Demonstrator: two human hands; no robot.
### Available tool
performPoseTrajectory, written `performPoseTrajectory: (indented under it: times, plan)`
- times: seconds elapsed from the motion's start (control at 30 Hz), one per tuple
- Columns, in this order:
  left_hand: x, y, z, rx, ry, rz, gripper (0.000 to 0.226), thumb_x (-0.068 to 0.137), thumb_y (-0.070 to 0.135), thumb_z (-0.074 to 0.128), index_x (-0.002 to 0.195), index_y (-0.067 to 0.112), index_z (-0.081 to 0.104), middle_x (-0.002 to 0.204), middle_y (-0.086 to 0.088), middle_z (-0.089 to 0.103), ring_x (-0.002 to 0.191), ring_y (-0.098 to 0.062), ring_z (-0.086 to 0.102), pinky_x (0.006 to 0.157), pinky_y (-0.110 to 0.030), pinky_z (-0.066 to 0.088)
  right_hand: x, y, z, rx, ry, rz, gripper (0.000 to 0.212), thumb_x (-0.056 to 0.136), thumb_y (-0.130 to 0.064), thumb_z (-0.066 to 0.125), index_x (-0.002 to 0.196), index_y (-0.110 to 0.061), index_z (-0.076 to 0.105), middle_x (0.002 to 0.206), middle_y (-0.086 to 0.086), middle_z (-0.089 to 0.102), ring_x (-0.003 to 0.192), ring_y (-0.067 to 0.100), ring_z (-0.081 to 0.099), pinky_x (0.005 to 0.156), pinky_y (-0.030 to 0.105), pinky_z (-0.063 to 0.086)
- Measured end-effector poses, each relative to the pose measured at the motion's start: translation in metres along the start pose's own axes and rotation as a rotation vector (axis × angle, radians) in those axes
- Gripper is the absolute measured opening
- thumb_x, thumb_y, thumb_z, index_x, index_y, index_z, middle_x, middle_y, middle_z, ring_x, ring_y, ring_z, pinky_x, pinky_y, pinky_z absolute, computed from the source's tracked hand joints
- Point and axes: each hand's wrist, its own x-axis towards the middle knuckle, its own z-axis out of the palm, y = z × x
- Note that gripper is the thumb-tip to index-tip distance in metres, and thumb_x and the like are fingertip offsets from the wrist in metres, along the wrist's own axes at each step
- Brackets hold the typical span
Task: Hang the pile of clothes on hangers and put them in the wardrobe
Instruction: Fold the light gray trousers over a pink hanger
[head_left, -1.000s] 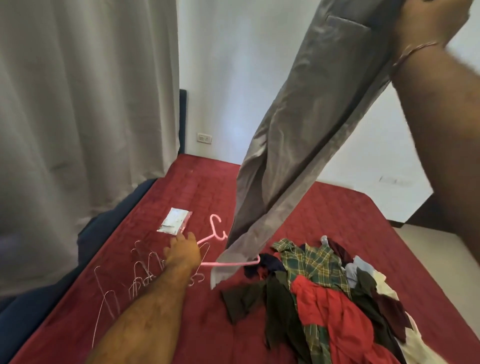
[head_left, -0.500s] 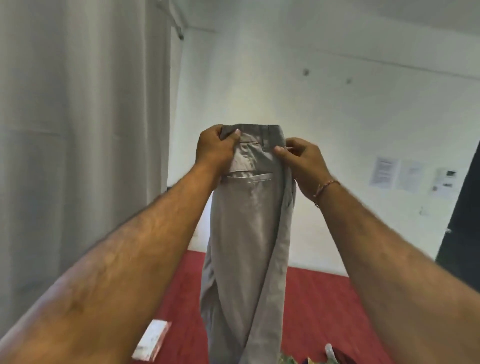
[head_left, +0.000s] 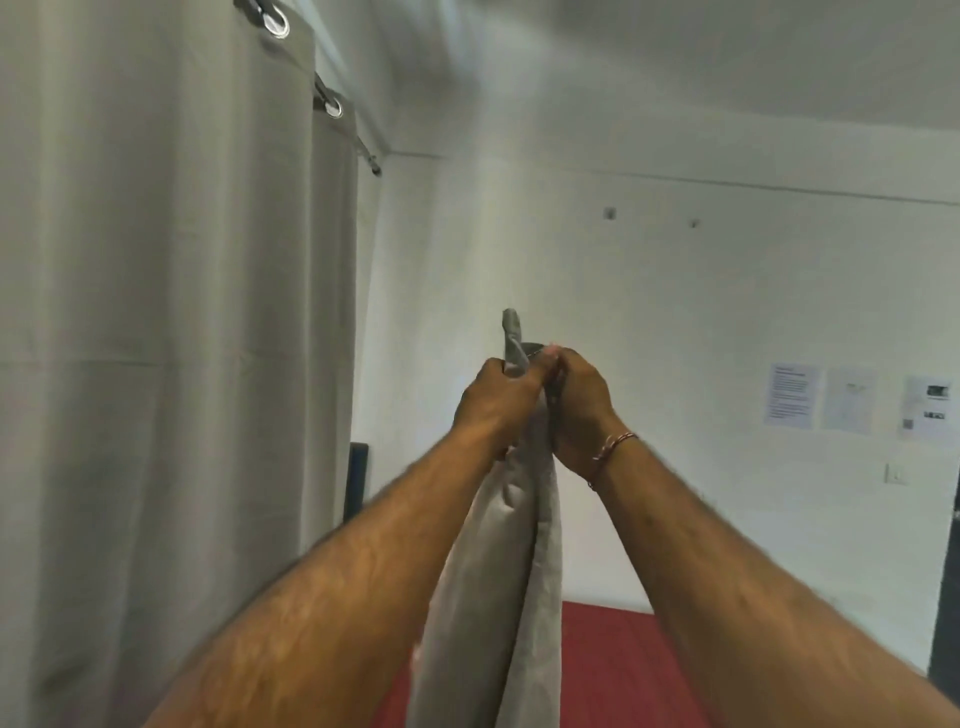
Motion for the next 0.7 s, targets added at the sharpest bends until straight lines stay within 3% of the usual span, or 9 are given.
performPoseTrajectory:
  times: [0.1, 0.2, 0.33, 0.4, 0.43, 0.5, 0.57, 0.63, 0.7]
  plan:
    - [0.016, 0.003, -0.01, -0.172, 0.048, -0.047, 0.043, 0.092, 0.057, 0.065, 0.112, 0.019, 0.071, 0.102, -0.001, 0.075, 0.093, -0.025, 0.072, 0.091, -0.046, 0.06, -0.002, -0.001, 0.0, -0.019, -0.06, 0.008, 0.032, 0.102, -0.028, 0.053, 0.11, -0.006, 0.075, 0.106, 0.018, 0.076, 0.102, 0.028, 0.073, 0.086, 0.042, 0.06]
    - [0.028, 0.0, -0.023, -0.235, 0.085, -0.036, 0.023, 0.092, 0.032, 0.069, 0.09, 0.011, 0.077, 0.09, -0.011, 0.078, 0.087, -0.03, 0.075, 0.089, -0.048, 0.062, 0.003, 0.001, -0.016, -0.236, -0.075, -0.104, 0.018, 0.095, -0.012, 0.066, 0.109, -0.004, 0.075, 0.106, 0.017, 0.075, 0.103, 0.031, 0.072, 0.091, 0.044, 0.06]
    - [0.047, -0.015, -0.059, -0.253, 0.257, -0.017, 0.021, 0.091, 0.019, 0.064, 0.085, 0.001, 0.074, 0.088, -0.018, 0.078, 0.085, -0.037, 0.076, 0.081, -0.05, 0.063, 0.012, -0.012, -0.047, -0.107, 0.234, -0.235, 0.014, 0.088, -0.004, 0.073, 0.101, -0.001, 0.071, 0.089, 0.015, 0.07, 0.082, 0.028, 0.067, 0.079, 0.046, 0.06]
    - [0.051, -0.028, -0.088, -0.273, 0.336, 0.011, 0.018, 0.089, 0.018, 0.065, 0.078, 0.005, 0.072, 0.081, -0.011, 0.075, 0.078, -0.029, 0.071, 0.072, -0.04, 0.059, 0.015, -0.028, -0.079, -0.236, 0.349, -0.314, 0.001, 0.09, -0.006, 0.074, 0.091, -0.006, 0.073, 0.083, 0.008, 0.07, 0.076, 0.023, 0.065, 0.076, 0.041, 0.06]
    - [0.052, -0.034, -0.102, -0.257, 0.327, 0.046, 0.017, 0.09, 0.021, 0.071, 0.078, 0.009, 0.073, 0.081, -0.007, 0.075, 0.076, -0.025, 0.069, 0.071, -0.036, 0.055, 0.015, -0.036, -0.098, -0.379, 0.378, -0.361, 0.009, 0.091, -0.01, 0.074, 0.082, -0.011, 0.073, 0.077, 0.002, 0.069, 0.07, 0.018, 0.062, 0.071, 0.035, 0.057]
    - [0.053, -0.045, -0.122, -0.165, 0.221, 0.14, 0.018, 0.09, 0.032, 0.08, 0.087, 0.014, 0.079, 0.091, -0.005, 0.08, 0.081, -0.018, 0.07, 0.079, -0.034, 0.055, 0.01, -0.047, -0.127, -0.638, 0.328, -0.406, 0.025, 0.092, -0.015, 0.075, 0.068, -0.017, 0.069, 0.061, -0.013, 0.062, 0.058, 0.006, 0.054, 0.063, 0.024, 0.047]
    - [0.054, -0.049, -0.13, -0.121, 0.151, 0.21, 0.014, 0.091, 0.029, 0.078, 0.097, 0.017, 0.081, 0.099, -0.009, 0.08, 0.088, -0.017, 0.07, 0.088, -0.037, 0.054, 0.004, -0.053, -0.14, -0.667, 0.202, -0.396, 0.03, 0.094, -0.014, 0.073, 0.065, -0.016, 0.068, 0.055, -0.015, 0.06, 0.052, 0.001, 0.052, 0.055, 0.02, 0.043]
    - [0.056, -0.048, -0.133, -0.172, 0.147, 0.238, 0.015, 0.096, 0.022, 0.073, 0.104, 0.011, 0.079, 0.107, -0.016, 0.077, 0.093, -0.023, 0.07, 0.092, -0.041, 0.055, 0.001, -0.056, -0.144, -0.502, 0.067, -0.335, 0.017, 0.097, -0.012, 0.069, 0.081, -0.006, 0.075, 0.07, -0.001, 0.072, 0.062, 0.011, 0.066, 0.061, 0.023, 0.053]
    - [0.056, -0.046, -0.138, -0.306, 0.087, 0.231, 0.025, 0.099, 0.02, 0.067, 0.114, 0.0, 0.073, 0.111, -0.019, 0.075, 0.096, -0.028, 0.069, 0.092, -0.042, 0.057, -0.002, -0.061, -0.149, -0.256, -0.067, -0.225, 0.02, 0.098, -0.013, 0.063, 0.103, 0.004, 0.072, 0.089, 0.014, 0.076, 0.077, 0.026, 0.073, 0.069, 0.033, 0.06]
